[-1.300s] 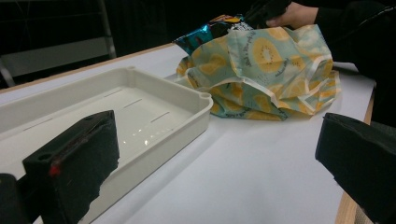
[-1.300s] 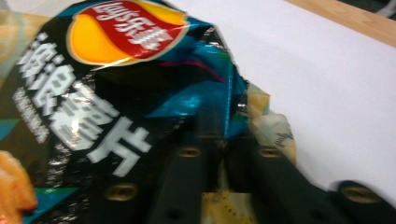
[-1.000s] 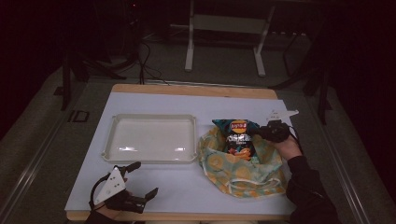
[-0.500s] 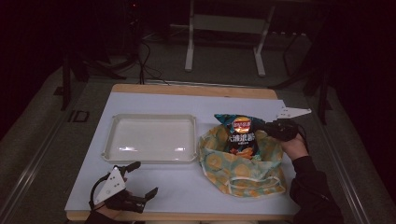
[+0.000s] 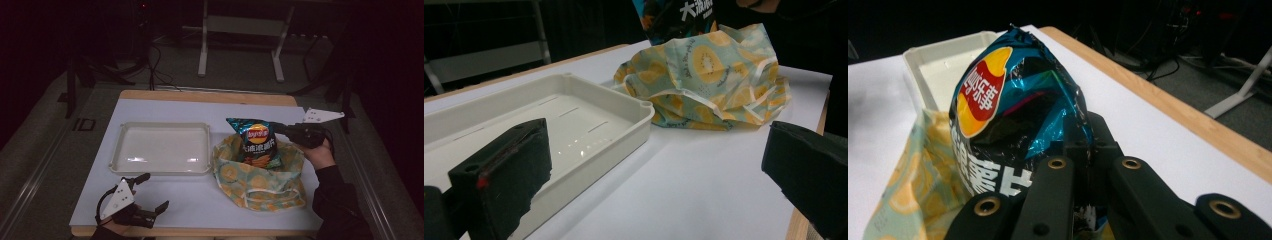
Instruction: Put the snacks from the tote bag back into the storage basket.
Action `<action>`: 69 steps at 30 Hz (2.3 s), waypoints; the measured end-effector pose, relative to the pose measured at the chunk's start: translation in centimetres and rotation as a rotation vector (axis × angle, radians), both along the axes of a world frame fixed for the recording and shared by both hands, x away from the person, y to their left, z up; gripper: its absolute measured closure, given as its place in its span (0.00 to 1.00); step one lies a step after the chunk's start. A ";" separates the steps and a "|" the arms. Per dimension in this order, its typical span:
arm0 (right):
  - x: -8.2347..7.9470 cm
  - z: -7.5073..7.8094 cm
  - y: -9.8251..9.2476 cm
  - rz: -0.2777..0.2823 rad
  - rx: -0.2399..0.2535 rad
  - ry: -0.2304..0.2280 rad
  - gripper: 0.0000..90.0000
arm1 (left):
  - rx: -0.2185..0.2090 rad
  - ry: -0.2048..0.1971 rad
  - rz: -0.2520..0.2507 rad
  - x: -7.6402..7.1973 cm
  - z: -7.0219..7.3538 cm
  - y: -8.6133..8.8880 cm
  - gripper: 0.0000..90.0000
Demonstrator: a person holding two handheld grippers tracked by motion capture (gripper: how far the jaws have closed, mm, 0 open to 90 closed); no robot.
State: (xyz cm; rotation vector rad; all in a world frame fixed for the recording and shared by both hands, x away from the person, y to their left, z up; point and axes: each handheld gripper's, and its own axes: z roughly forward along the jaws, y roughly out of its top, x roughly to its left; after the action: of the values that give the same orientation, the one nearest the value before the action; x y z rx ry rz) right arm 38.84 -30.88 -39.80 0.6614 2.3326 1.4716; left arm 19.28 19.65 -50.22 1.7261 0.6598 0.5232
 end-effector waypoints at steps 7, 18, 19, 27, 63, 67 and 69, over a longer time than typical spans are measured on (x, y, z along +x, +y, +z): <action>-0.3 1.7 0.0 -0.015 0.019 -0.026 1.00 | 0.001 -0.001 0.001 0.0 0.0 0.0 0.00; -0.7 5.3 0.0 -0.056 0.047 -0.073 1.00 | -0.007 -0.009 0.002 0.0 0.0 0.0 0.00; -0.7 5.7 0.0 -0.059 0.050 -0.077 1.00 | -0.007 -0.010 0.001 0.0 0.0 0.0 0.00; -0.8 8.3 0.9 -0.094 0.063 -0.118 1.00 | -0.002 -0.009 0.001 -0.1 0.0 -0.1 0.00; -0.8 7.9 15.5 -0.117 0.128 -0.115 1.00 | 0.025 -0.025 0.015 -0.4 0.1 -0.1 0.00; -0.8 7.7 17.0 -0.099 0.134 -0.111 1.00 | 0.031 -0.025 0.014 -0.4 0.1 0.0 0.00; -0.8 7.7 17.6 -0.097 0.151 -0.106 1.00 | 0.033 -0.024 0.015 -0.4 0.1 0.0 0.00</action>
State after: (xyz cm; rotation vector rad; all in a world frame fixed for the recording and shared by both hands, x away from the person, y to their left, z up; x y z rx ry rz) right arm 38.05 -13.31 -32.05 0.7063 2.0968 1.6092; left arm 18.83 19.66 -50.15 1.7437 0.6508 0.5678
